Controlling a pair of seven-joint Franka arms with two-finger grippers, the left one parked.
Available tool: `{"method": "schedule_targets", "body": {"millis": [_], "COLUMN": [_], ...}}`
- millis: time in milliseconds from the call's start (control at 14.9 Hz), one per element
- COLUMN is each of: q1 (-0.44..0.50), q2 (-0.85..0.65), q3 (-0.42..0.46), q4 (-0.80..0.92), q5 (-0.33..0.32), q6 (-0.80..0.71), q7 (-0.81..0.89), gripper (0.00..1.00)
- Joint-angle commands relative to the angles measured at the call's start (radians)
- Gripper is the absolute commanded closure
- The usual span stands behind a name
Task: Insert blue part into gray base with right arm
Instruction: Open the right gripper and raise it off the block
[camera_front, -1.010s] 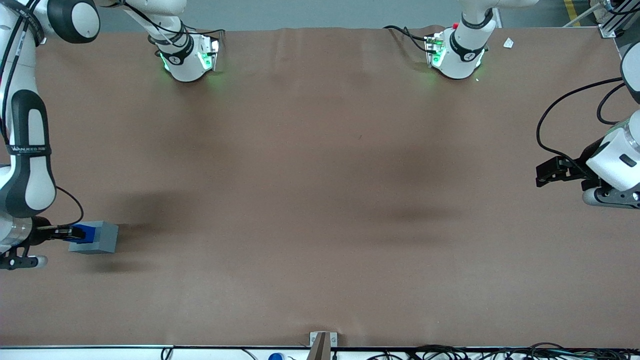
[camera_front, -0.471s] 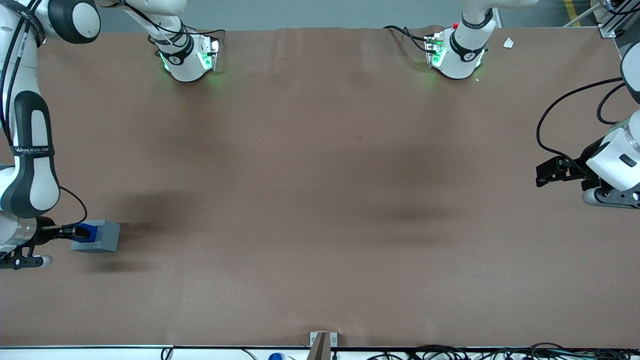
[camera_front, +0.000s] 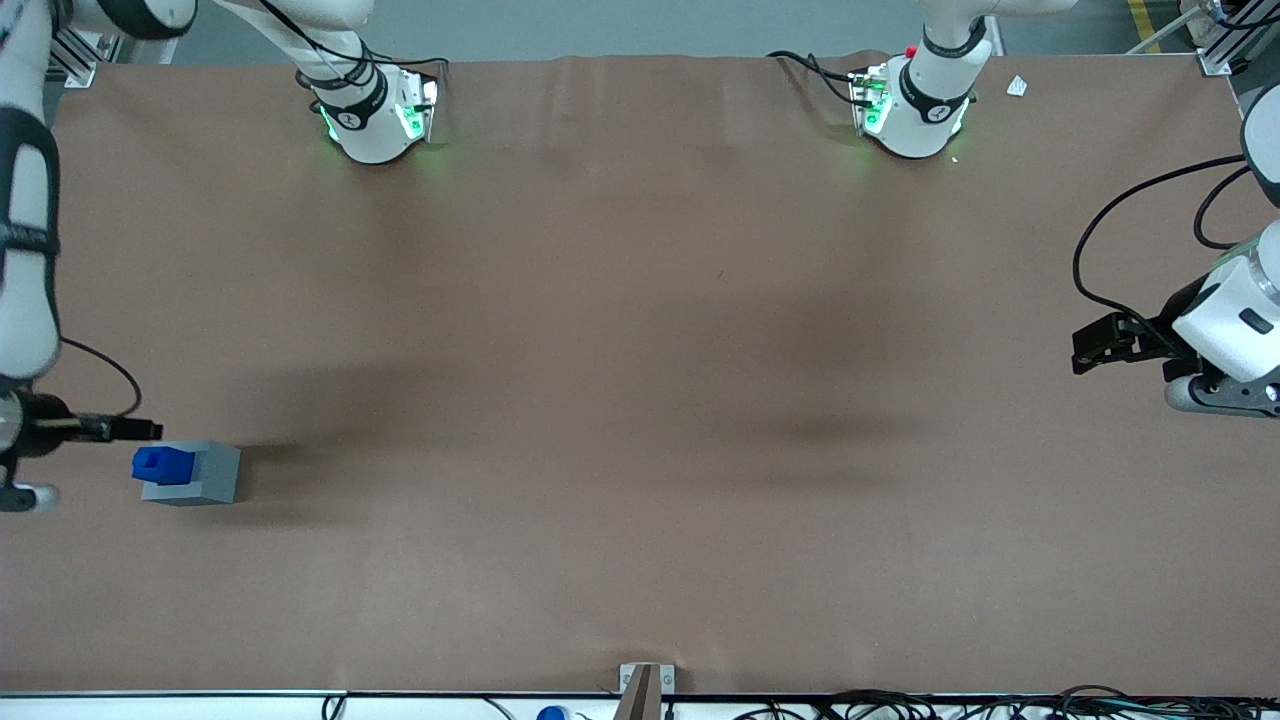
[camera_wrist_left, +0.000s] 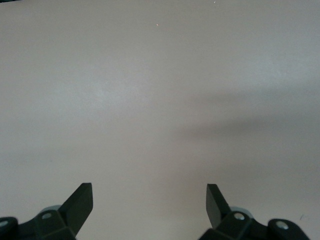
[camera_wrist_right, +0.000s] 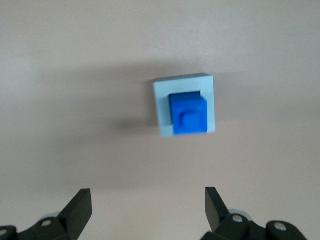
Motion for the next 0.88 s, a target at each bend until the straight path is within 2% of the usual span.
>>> {"method": "schedule_targets", "body": {"millis": [0, 202, 404, 606, 808], "q1": [0.018, 0.089, 0.140, 0.169, 0.159], "q2": [-0.194, -0.404, -0.571, -0.570, -0.543], "q3": [0.003, 0.001, 0.003, 0.003, 0.000], "q4": [-0.101, -0.263, -0.437, -0.428, -0.338], "q5": [0.044, 0.050, 0.035, 0.018, -0.020], "q6": [-0.043, -0.031, 0.024, 0.027, -0.026], "q7": [0.051, 0.150, 0.155, 0.190, 0.194], "gripper": [0.00, 0.00, 0.00, 0.00, 0.00]}}
